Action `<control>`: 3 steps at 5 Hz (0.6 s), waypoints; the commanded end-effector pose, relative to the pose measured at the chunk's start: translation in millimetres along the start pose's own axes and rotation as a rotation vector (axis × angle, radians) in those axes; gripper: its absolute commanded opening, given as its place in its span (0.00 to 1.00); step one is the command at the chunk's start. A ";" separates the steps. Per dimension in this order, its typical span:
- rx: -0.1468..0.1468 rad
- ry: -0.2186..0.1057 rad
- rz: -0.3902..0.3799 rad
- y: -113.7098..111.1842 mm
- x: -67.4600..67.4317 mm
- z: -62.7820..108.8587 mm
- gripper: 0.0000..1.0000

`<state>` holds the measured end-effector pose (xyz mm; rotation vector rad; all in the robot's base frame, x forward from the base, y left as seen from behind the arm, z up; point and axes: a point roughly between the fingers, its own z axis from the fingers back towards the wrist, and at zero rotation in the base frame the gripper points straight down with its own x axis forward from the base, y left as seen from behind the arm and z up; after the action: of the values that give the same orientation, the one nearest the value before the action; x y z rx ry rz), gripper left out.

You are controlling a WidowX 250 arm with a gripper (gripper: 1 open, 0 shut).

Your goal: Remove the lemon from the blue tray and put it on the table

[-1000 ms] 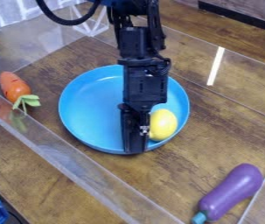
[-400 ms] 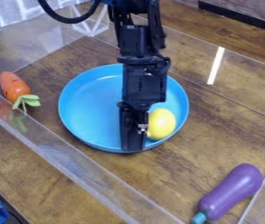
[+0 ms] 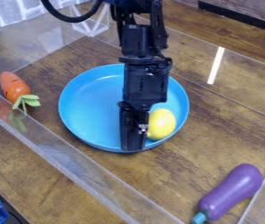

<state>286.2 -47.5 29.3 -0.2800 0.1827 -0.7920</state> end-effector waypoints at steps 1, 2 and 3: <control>0.044 -0.038 -0.034 -3.5 10.3 16.6 0.00; 0.048 -0.035 -0.040 -5.3 12.0 16.5 0.00; 0.052 -0.032 -0.046 -7.0 13.6 16.3 0.00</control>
<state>285.8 -50.0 29.2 -0.2698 0.1913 -0.8009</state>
